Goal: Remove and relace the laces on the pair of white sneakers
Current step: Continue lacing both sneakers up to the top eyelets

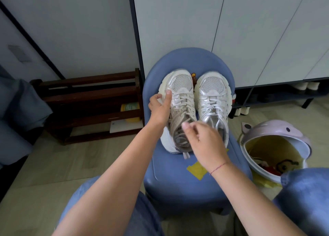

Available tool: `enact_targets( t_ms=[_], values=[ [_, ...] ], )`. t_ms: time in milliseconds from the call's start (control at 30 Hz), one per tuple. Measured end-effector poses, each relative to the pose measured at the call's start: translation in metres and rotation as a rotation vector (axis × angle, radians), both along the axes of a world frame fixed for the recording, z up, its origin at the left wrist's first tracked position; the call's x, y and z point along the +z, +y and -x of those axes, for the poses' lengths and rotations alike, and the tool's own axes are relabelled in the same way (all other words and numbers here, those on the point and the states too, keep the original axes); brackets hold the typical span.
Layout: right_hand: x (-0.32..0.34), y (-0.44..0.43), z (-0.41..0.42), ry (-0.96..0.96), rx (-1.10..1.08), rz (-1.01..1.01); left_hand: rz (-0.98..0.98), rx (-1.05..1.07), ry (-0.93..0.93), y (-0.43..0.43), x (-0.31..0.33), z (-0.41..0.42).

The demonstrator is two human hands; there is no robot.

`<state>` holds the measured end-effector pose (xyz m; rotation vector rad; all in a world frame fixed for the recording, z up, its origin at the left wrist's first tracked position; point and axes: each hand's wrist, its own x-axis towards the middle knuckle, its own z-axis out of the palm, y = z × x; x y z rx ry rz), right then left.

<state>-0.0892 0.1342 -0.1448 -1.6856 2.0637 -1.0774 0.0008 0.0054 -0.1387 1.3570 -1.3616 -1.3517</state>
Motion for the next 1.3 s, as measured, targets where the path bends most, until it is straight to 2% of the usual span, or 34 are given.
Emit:
enact_targets(
  t_ms=[67, 200, 267, 433, 533, 633, 767, 933, 1067, 1167, 1300],
  values=[
    [0.004, -0.003, 0.003, -0.026, -0.091, 0.125, -0.055, -0.01, 0.041, 0.001, -0.002, 0.002],
    [0.008, -0.013, 0.002, -0.157, 0.006, -0.088, -0.065, -0.007, 0.066, -0.002, -0.006, 0.004],
    [0.009, -0.014, 0.0, -0.201, 0.05, -0.105, -0.073, -0.004, 0.127, -0.005, -0.007, 0.004],
    [0.005, -0.009, -0.003, -0.146, 0.161, -0.148, -0.12, 0.035, 0.254, -0.01, -0.016, 0.002],
    [0.009, -0.007, 0.002, -0.137, 0.189, -0.163, -0.114, 0.021, 0.268, -0.01, -0.018, 0.002],
    [0.023, -0.008, 0.019, -0.075, 0.195, -0.116, -0.072, 0.039, 0.149, -0.006, -0.012, 0.005],
    [0.051, -0.016, 0.072, -0.067, 0.04, 0.086, 0.166, 0.129, -0.086, 0.001, -0.003, 0.008],
    [0.057, -0.026, 0.133, -0.057, -0.11, -0.049, 0.546, 0.023, -0.265, 0.018, 0.009, 0.026],
    [0.039, -0.038, 0.139, -0.192, -0.096, -0.04, 0.817, -0.146, -0.461, 0.019, 0.007, 0.048],
    [0.032, -0.051, 0.134, -0.229, -0.066, 0.025, 0.891, -0.199, -0.576, 0.014, 0.005, 0.058],
    [0.027, -0.06, 0.133, -0.137, -0.086, 0.043, 0.934, -0.217, -0.667, 0.008, 0.008, 0.067]
  ],
)
